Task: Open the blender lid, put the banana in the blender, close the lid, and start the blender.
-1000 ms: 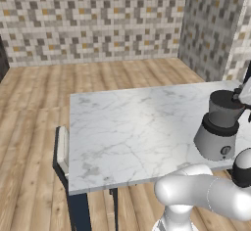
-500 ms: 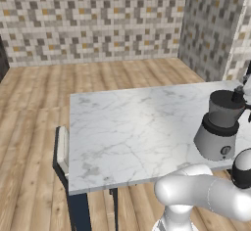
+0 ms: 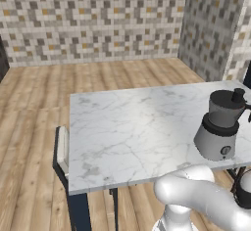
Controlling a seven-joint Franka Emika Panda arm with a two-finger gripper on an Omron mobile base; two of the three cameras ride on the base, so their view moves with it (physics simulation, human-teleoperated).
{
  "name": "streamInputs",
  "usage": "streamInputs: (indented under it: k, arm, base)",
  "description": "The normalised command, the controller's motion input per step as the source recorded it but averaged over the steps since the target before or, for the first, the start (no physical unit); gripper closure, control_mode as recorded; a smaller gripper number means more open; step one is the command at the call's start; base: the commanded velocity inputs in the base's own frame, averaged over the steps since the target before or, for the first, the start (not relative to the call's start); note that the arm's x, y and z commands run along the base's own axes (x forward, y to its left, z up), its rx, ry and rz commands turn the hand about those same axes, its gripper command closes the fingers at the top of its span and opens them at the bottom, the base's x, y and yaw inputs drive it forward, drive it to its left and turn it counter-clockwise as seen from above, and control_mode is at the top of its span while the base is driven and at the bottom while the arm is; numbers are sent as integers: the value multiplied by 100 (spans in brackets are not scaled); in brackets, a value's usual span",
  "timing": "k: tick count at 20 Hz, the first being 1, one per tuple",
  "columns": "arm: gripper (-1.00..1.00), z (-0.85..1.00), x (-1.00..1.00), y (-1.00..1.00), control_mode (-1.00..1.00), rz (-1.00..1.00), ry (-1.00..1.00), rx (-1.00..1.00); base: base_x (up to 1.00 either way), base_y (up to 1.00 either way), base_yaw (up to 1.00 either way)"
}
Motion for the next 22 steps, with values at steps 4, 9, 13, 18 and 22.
streamInputs:
  k: [4, 9, 13, 18, 22]
  arm:
    - [-100, -94, -78, 33, -100, 0, -2, -8]
    - [-100, -100, -36, 25, -100, 2, 0, -11]
    - [-100, -100, -23, 1, -100, 2, 0, -6]
    - [-100, -87, -28, 0, -100, 0, -1, -1]
    - [-100, -58, -36, 0, -100, 0, -4, 0]
  base:
    - [0, 0, 0]
    - [0, 0, 0]
    - [0, 0, 0]
    - [0, 0, 0]
    - [0, 0, 0]
